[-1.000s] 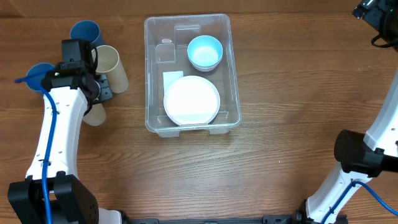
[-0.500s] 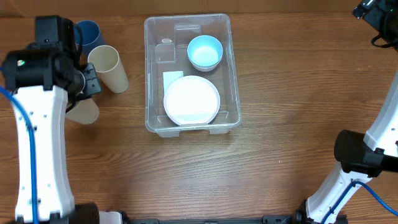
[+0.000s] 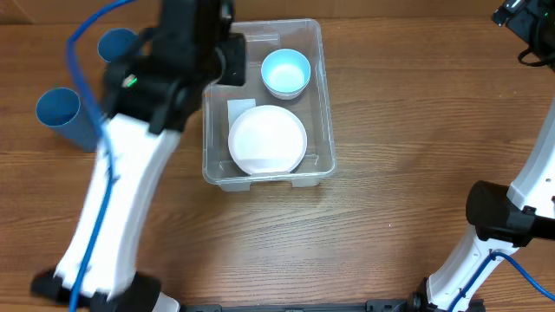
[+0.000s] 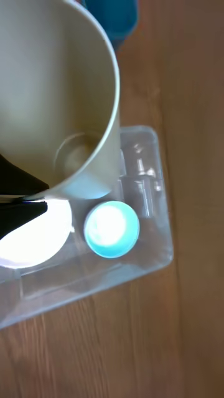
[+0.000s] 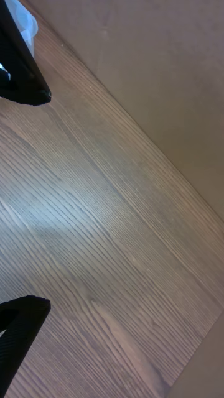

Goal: Pack container
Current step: 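Carry the beige cup into the bin's upper-left corner and release, then move the left gripper back and grasp the second beige cup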

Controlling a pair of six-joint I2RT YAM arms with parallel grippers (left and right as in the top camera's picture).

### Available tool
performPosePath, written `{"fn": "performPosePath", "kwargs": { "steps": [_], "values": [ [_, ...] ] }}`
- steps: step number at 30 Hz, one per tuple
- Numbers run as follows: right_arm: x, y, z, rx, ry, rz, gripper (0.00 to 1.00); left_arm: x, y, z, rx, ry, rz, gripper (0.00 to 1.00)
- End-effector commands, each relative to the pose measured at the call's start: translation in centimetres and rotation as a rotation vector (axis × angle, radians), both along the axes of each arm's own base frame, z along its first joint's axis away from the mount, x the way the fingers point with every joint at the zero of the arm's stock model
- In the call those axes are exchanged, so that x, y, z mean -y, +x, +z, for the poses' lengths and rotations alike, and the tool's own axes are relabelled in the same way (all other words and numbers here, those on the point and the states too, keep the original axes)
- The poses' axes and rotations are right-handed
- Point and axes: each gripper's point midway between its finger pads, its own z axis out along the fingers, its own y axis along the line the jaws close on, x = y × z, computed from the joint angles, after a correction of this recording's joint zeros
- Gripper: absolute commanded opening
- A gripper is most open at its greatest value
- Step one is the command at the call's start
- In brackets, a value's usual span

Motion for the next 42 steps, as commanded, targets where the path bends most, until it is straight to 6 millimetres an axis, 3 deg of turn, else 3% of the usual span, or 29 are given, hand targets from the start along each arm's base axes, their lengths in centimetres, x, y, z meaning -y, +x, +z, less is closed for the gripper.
{"fn": "performPosePath", "kwargs": {
  "steps": [1,3,7,11,18,24,29,31,34,37,40,42],
  "values": [
    [0.0,0.0,0.3,0.011,-0.006,-0.007,1.0,1.7,4.0,-3.7,-0.018,0.041,-0.013,0.04],
    [0.1,0.0,0.3,0.011,-0.006,-0.007,1.0,2.2,6.4,-6.0,-0.024,0.06,0.002,0.04],
    [0.0,0.0,0.3,0.011,-0.006,-0.007,1.0,1.6,9.1,-9.8,-0.044,0.142,0.07,0.04],
    [0.0,0.0,0.3,0.011,-0.006,-0.007,1.0,1.4,10.8,-11.8,-0.038,0.161,0.123,0.04],
    [0.1,0.0,0.3,0.011,-0.006,-0.007,1.0,0.8,12.6,-16.4,-0.09,0.169,0.188,0.04],
    [0.1,0.0,0.3,0.011,-0.006,-0.007,1.0,0.0,13.2,-18.1,-0.115,0.187,0.204,0.05],
    [0.0,0.0,0.3,0.011,-0.006,-0.007,1.0,-0.1,13.9,-17.5,-0.078,0.175,0.216,0.62],
    [0.0,0.0,0.3,0.011,-0.006,-0.007,1.0,-0.2,14.8,-16.7,-0.029,0.17,0.236,0.8],
    [0.0,0.0,0.3,0.011,-0.006,-0.007,1.0,-0.6,15.3,-15.3,0.016,0.177,0.258,0.84],
    [0.0,0.0,0.3,0.011,-0.006,-0.007,1.0,-1.0,14.1,-12.6,0.021,0.171,0.258,0.88],
    [0.1,0.0,0.3,0.011,-0.006,-0.007,1.0,-2.3,10.6,-7.9,0.016,0.108,0.308,0.93],
    [0.0,0.0,0.3,0.011,-0.006,-0.007,1.0,-2.9,6.7,-3.9,0.007,0.058,0.266,1.0]
  ]
}}
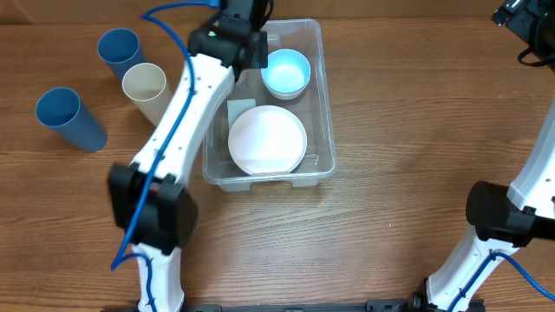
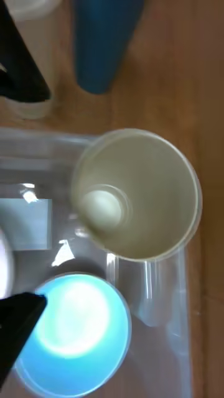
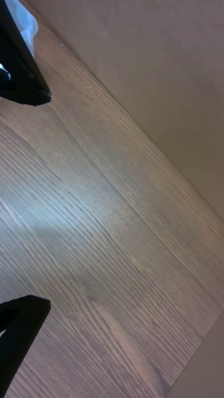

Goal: Pack container
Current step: 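Move the left gripper back and grasp the second beige cup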

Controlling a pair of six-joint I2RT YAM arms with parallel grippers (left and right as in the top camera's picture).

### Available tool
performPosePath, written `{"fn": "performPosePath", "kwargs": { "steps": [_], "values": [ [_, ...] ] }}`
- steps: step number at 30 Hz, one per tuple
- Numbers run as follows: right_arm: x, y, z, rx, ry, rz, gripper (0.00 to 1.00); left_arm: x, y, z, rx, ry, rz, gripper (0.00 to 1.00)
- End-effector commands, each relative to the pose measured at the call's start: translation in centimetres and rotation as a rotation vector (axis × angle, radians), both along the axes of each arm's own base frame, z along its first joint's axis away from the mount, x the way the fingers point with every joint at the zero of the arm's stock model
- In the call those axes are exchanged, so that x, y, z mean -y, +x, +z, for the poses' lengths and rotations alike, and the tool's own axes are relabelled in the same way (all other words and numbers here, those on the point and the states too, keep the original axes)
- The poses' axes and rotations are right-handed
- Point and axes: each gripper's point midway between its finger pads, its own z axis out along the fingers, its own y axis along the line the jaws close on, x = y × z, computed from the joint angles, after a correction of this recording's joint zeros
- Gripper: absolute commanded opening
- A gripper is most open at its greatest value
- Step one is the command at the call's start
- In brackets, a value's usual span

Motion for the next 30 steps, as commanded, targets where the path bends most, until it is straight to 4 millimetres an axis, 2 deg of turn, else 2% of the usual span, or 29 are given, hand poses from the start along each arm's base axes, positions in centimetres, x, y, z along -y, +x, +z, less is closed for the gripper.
{"fn": "performPosePath", "kwargs": {
  "steps": [1,3,4,9,12,19,22,25,26,28,30],
  "values": [
    [0.0,0.0,0.3,0.011,-0.006,-0.007,1.0,-2.1,-5.8,12.0,0.148,-0.108,0.006,1.0],
    [0.0,0.0,0.3,0.011,-0.006,-0.007,1.0,-4.3,-8.1,12.9,0.116,-0.078,0.026,1.0],
    [0.0,0.0,0.3,0.011,-0.006,-0.007,1.0,-5.6,-8.6,12.3,0.08,-0.077,0.044,1.0],
    [0.1,0.0,0.3,0.011,-0.006,-0.007,1.0,-11.2,-7.1,7.2,-0.098,-0.148,0.041,1.0],
    [0.0,0.0,0.3,0.011,-0.006,-0.007,1.0,-13.2,-5.9,4.2,-0.166,-0.17,0.051,1.0],
    [0.0,0.0,0.3,0.011,-0.006,-0.007,1.0,-12.5,-3.8,-3.0,-0.322,-0.204,-0.008,1.0],
    [0.1,0.0,0.3,0.011,-0.006,-0.007,1.0,-12.5,-3.5,-5.1,-0.365,-0.205,-0.003,0.98],
    [0.0,0.0,0.3,0.011,-0.006,-0.007,1.0,-12.5,-3.4,-6.7,-0.401,-0.205,0.001,0.72],
    [0.0,0.0,0.3,0.011,-0.006,-0.007,1.0,-12.5,-3.4,-6.8,-0.403,-0.205,0.001,0.56],
    [0.1,0.0,0.3,0.011,-0.006,-0.007,1.0,-12.5,-3.4,-6.8,-0.4,-0.205,0.001,0.33],
    [0.0,0.0,0.3,0.011,-0.006,-0.007,1.0,-12.6,-3.4,-6.8,-0.401,-0.203,0.003,0.18]
  ]
}}
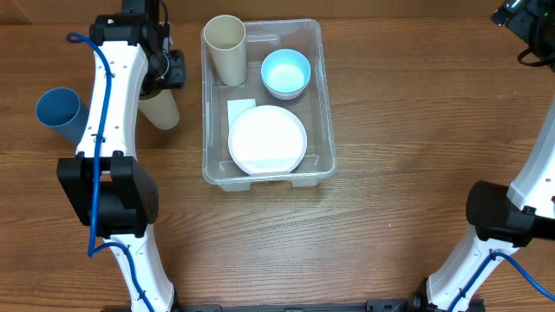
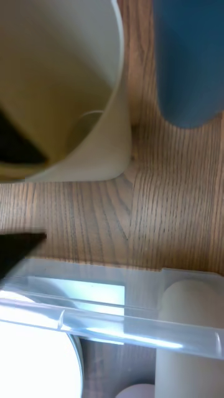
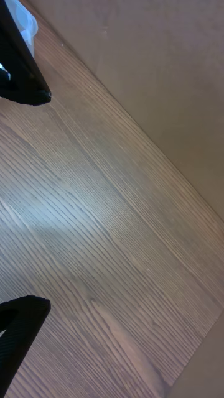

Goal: Pack container
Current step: 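Move the left gripper back and grasp the second beige cup, then lower the beige cup into the first beige cup in the bin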

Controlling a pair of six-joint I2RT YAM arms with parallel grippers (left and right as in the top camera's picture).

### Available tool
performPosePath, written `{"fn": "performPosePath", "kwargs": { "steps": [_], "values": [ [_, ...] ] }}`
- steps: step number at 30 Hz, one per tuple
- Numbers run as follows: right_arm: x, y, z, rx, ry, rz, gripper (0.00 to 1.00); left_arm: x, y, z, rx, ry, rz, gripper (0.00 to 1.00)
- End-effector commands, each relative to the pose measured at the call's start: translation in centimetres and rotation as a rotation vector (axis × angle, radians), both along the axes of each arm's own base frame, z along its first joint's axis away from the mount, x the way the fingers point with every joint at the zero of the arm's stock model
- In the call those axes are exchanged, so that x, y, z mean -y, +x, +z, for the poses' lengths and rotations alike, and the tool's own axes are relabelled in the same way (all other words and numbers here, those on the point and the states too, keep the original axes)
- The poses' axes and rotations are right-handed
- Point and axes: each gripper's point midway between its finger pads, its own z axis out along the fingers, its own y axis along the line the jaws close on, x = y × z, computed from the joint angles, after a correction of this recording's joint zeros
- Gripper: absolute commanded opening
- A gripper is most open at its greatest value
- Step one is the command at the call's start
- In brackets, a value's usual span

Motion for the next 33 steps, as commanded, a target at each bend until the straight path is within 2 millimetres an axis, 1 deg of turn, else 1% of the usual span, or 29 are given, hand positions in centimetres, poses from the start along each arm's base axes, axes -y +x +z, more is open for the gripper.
{"fn": "performPosePath", "kwargs": {
  "steps": [1,2,6,8,9,10,11,12,13,14,15,17,18,19,20,21,23,25,27,29,31,33],
  "values": [
    [0.0,0.0,0.3,0.012,-0.006,-0.007,1.0,0.1,0.1,-0.4,-0.006,-0.003,-0.007,0.07],
    [0.0,0.0,0.3,0.012,-0.006,-0.007,1.0,0.1,0.1,-0.4,-0.006,-0.004,-0.007,0.04],
    [0.0,0.0,0.3,0.012,-0.006,-0.007,1.0,0.1,-0.3,-0.4,-0.02,-0.011,0.018,0.04],
    [0.1,0.0,0.3,0.012,-0.006,-0.007,1.0,0.0,-0.7,0.3,-0.021,-0.008,0.019,0.04],
    [0.0,0.0,0.3,0.012,-0.006,-0.007,1.0,0.0,-1.0,1.5,-0.006,-0.005,0.019,0.04],
    [0.0,0.0,0.3,0.012,-0.006,-0.007,1.0,-0.1,-1.2,2.9,0.02,0.001,0.022,0.04],
    [0.0,0.0,0.3,0.012,-0.006,-0.007,1.0,-0.5,-1.5,4.8,0.056,0.016,0.041,0.04],
    [0.1,0.0,0.3,0.012,-0.006,-0.007,1.0,-0.8,-2.0,6.9,0.099,0.032,0.054,0.04],
    [0.1,0.0,0.3,0.012,-0.006,-0.007,1.0,-1.1,-2.7,9.7,0.16,0.043,0.062,0.04],
    [0.1,0.0,0.3,0.011,-0.006,-0.007,1.0,-1.3,-3.9,13.5,0.247,0.053,0.07,0.04],
    [0.0,0.0,0.3,0.012,-0.006,-0.007,1.0,-1.3,-5.2,16.4,0.316,0.05,0.071,0.04],
    [0.0,0.0,0.3,0.012,-0.006,-0.007,1.0,-1.3,-7.4,20.4,0.417,0.044,0.076,0.04],
    [0.0,0.0,0.3,0.012,-0.006,-0.007,1.0,-1.2,-8.3,21.8,0.453,0.043,0.076,0.04],
    [0.1,0.0,0.3,0.011,-0.006,-0.007,1.0,-0.7,-9.2,23.5,0.502,0.034,0.064,0.04],
    [0.1,0.0,0.3,0.012,-0.006,-0.007,1.0,2.8,-9.2,25.8,0.593,-0.018,-0.031,0.04],
    [0.1,0.0,0.3,0.012,-0.006,-0.007,1.0,5.4,-8.4,26.3,0.633,-0.035,-0.096,0.04],
    [0.1,0.0,0.3,0.012,-0.006,-0.007,1.0,8.1,-7.3,26.2,0.655,-0.049,-0.162,0.04],
    [0.1,0.0,0.3,0.012,-0.006,-0.007,1.0,11.3,-5.7,25.3,0.659,-0.071,-0.223,0.04],
    [0.1,0.0,0.3,0.012,-0.006,-0.007,1.0,13.7,-4.4,23.7,0.642,-0.07,-0.26,0.04],
    [0.1,0.0,0.3,0.012,-0.006,-0.007,1.0,14.8,-3.3,21.8,0.613,-0.026,-0.262,0.04],
    [0.1,0.0,0.3,0.012,-0.006,-0.007,1.0,14.9,-2.1,19.9,0.579,0.016,-0.242,0.04],
    [0.1,0.0,0.3,0.012,-0.006,-0.007,1.0,15.0,-1.4,18.7,0.557,0.027,-0.232,0.04]
  ]
}}
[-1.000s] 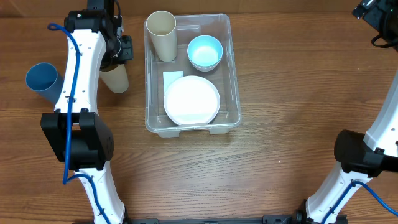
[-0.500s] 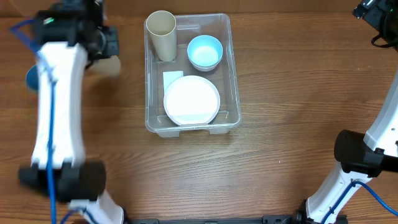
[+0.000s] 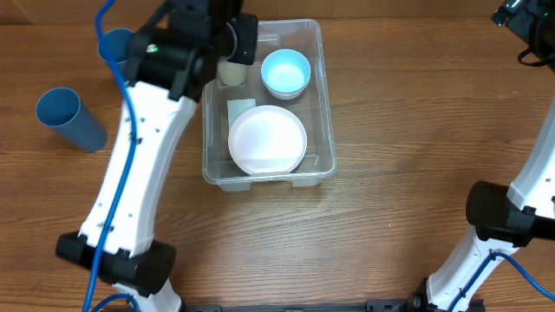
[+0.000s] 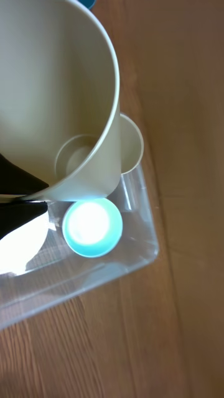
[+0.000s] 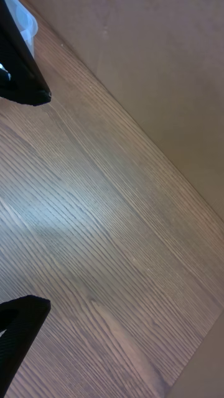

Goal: Pack container
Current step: 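Lower the beige cup into the first beige cup in the bin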

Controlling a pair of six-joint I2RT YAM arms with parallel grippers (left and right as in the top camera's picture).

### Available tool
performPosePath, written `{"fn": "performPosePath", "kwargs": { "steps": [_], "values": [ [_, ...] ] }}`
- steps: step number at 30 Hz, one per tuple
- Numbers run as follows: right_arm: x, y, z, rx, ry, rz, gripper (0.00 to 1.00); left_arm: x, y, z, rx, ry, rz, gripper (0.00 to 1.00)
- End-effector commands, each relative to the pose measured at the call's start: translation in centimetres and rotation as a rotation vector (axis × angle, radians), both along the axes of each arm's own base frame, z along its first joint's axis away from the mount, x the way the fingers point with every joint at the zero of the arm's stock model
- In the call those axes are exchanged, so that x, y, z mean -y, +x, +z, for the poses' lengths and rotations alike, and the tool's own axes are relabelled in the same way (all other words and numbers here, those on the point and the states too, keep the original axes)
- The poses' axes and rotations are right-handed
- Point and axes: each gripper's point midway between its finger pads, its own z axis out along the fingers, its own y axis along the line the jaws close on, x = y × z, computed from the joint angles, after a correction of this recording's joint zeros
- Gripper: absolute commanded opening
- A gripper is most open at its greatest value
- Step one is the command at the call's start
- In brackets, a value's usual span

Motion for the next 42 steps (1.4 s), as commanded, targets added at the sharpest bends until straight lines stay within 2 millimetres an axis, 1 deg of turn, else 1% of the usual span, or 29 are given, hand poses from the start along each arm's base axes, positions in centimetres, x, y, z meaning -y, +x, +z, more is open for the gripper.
{"fn": "performPosePath", "kwargs": {
  "steps": [1,2,5,9,16,20,24,28,32,35,36,37,38,39,40,41,42],
  "values": [
    [0.0,0.0,0.3,0.011,-0.006,-0.007,1.0,-0.8,1.6,-1.5,-0.003,0.052,0.058,0.04],
    [0.0,0.0,0.3,0.011,-0.006,-0.007,1.0,-0.8,1.8,-1.7,-0.002,0.056,0.063,0.04],
    [0.0,0.0,0.3,0.011,-0.006,-0.007,1.0,-0.7,2.3,-1.3,0.023,0.046,0.064,0.04],
    [0.0,0.0,0.4,0.013,-0.006,-0.006,1.0,-0.2,2.1,-0.9,0.03,0.04,0.052,0.04],
    [0.0,0.0,0.4,0.013,-0.006,-0.006,1.0,-1.3,2.8,0.0,0.086,0.092,0.098,0.04],
    [0.0,0.0,0.4,0.013,-0.006,-0.006,1.0,-1.3,3.1,0.2,0.098,0.092,0.096,0.04],
    [0.0,0.0,0.4,0.013,-0.006,-0.006,1.0,-1.2,3.4,-0.8,0.078,0.102,0.096,0.04],
    [0.0,0.0,0.4,0.013,-0.006,-0.006,1.0,-0.8,4.5,-2.9,0.046,0.116,0.094,0.04],
    [0.0,0.0,0.4,0.013,-0.006,-0.006,1.0,-0.9,5.6,-4.7,0.028,0.142,0.112,0.04],
    [0.0,0.0,0.4,0.013,-0.006,-0.006,1.0,-1.0,6.1,-5.2,0.028,0.153,0.123,0.04],
    [0.0,0.0,0.4,0.013,-0.006,-0.006,1.0,-1.1,6.2,-5.1,0.035,0.157,0.131,0.04],
    [0.0,0.0,0.4,0.013,-0.006,-0.006,1.0,-1.1,6.3,-5.0,0.04,0.157,0.133,0.11],
    [0.0,0.0,0.4,0.013,-0.006,-0.006,1.0,-1.2,6.4,-4.9,0.049,0.157,0.138,0.2],
    [0.0,0.0,0.4,0.013,-0.006,-0.006,1.0,-1.5,6.7,-4.5,0.066,0.165,0.156,0.44],
    [0.0,0.0,0.4,0.013,-0.006,-0.006,1.0,-1.7,6.9,-4.3,0.081,0.17,0.17,0.65],
    [0.0,0.0,0.4,0.013,-0.006,-0.006,1.0,-1.8,7.1,-4.0,0.094,0.172,0.18,0.75],
    [0.0,0.0,0.4,0.013,-0.006,-0.006,1.0,-2.0,7.3,-3.7,0.108,0.175,0.192,0.81]
  ]
}}
